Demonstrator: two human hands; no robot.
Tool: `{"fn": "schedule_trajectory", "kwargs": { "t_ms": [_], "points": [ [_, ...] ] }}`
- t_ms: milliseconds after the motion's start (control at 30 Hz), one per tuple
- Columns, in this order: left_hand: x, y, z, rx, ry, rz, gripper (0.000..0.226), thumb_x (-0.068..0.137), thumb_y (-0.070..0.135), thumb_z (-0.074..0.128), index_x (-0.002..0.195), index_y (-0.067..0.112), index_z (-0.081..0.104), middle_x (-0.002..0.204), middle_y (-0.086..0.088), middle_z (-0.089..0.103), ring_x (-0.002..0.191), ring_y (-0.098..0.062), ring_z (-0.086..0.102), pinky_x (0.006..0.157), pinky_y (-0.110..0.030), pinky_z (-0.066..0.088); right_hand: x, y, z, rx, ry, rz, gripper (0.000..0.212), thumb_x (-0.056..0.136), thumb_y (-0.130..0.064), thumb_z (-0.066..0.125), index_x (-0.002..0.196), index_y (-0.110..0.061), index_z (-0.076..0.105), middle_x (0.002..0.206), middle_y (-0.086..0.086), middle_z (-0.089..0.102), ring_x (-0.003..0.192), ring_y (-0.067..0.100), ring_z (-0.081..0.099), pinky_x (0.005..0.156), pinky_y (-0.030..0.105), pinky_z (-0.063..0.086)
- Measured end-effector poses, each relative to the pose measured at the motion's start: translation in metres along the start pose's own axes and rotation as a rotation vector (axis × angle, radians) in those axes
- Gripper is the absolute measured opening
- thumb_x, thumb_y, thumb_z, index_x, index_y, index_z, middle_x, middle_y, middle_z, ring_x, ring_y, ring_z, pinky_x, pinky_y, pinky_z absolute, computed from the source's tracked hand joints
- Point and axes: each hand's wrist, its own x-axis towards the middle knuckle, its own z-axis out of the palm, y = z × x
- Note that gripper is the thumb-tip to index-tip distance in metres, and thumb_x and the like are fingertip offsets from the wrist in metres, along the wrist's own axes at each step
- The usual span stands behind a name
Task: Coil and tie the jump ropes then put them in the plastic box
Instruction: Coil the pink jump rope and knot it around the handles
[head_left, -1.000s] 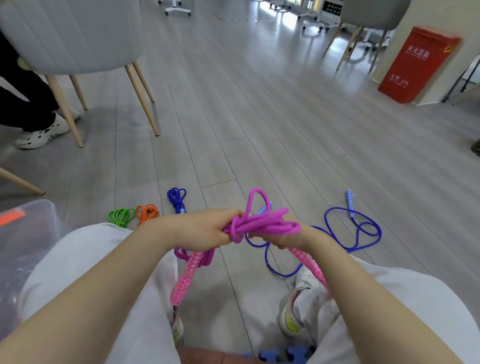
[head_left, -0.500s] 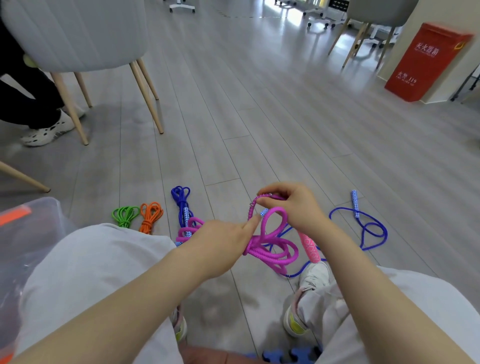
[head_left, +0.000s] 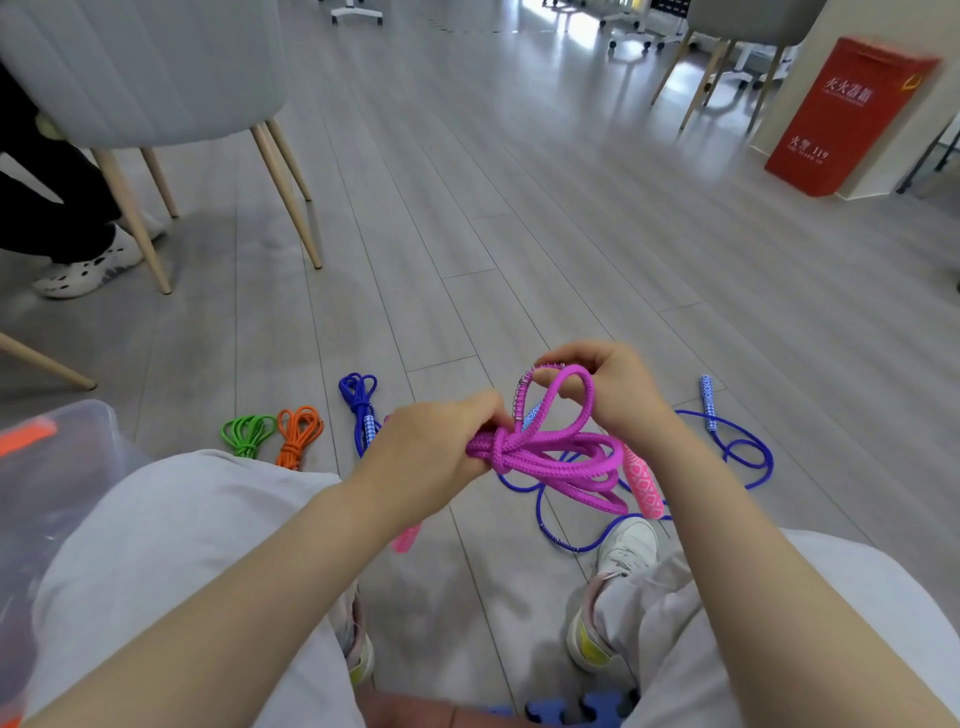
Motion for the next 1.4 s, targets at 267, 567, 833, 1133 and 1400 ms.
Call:
{"fn": "schedule_trajectory", "kwargs": {
  "t_ms": [267,567,833,1133,1400],
  "points": [
    [0.001,-0.004,-0.004,-0.246,-0.197,-0.055,0.030,0.084,0.012,0.071,0.112,0.022,0.069,0.086,0.018,0.063,0.070,0.011,0.057,0.063,-0.008,0.043,0.000,0.006,0.002,-0.098,-0.006,0.023,0.011,0.076,-0.019,0.082,0.081,-0.024,0.074,0.073,0.001,0.072,0.068,0.010,0.063,0.068,0.026,0.054],
    [0.002,-0.010,-0.011,-0.173,-0.329,0.032,0.029,0.082,0.020,0.074,0.108,0.031,0.066,0.099,0.017,0.069,0.091,0.004,0.061,0.079,-0.017,0.049,-0.005,0.001,0.001,-0.192,-0.134,0.037,0.011,0.076,-0.024,0.082,0.085,-0.020,0.078,0.071,-0.004,0.072,0.065,0.005,0.063,0.066,0.022,0.051],
    [0.007,-0.016,0.005,0.062,-0.314,-0.061,0.014,0.083,0.032,0.073,0.097,0.028,0.071,0.095,0.011,0.064,0.085,-0.007,0.057,0.079,-0.029,0.050,-0.014,-0.015,0.009,-0.342,-0.028,-0.101,0.009,0.079,-0.030,0.079,0.084,-0.025,0.074,0.070,-0.015,0.067,0.065,-0.007,0.059,0.057,0.005,0.041],
    [0.026,-0.028,0.008,-0.003,-0.101,-0.372,0.013,0.078,0.035,0.077,0.074,0.031,0.065,0.076,0.008,0.066,0.073,-0.013,0.059,0.063,-0.027,0.046,-0.038,-0.040,0.037,-0.185,-0.054,-0.062,0.010,0.076,-0.031,0.080,0.080,-0.023,0.074,0.070,-0.008,0.070,0.063,0.004,0.062,0.056,0.015,0.046],
    [0.034,-0.028,-0.018,-0.342,0.221,-0.508,0.010,0.077,0.024,0.078,0.081,0.025,0.068,0.072,0.013,0.064,0.063,-0.003,0.057,0.051,-0.012,0.037,-0.063,-0.043,0.053,0.286,-0.232,-0.039,0.028,0.093,0.002,0.051,0.107,-0.017,0.066,0.085,0.005,0.074,0.062,0.011,0.052,0.061,0.025,0.046]
  ]
}}
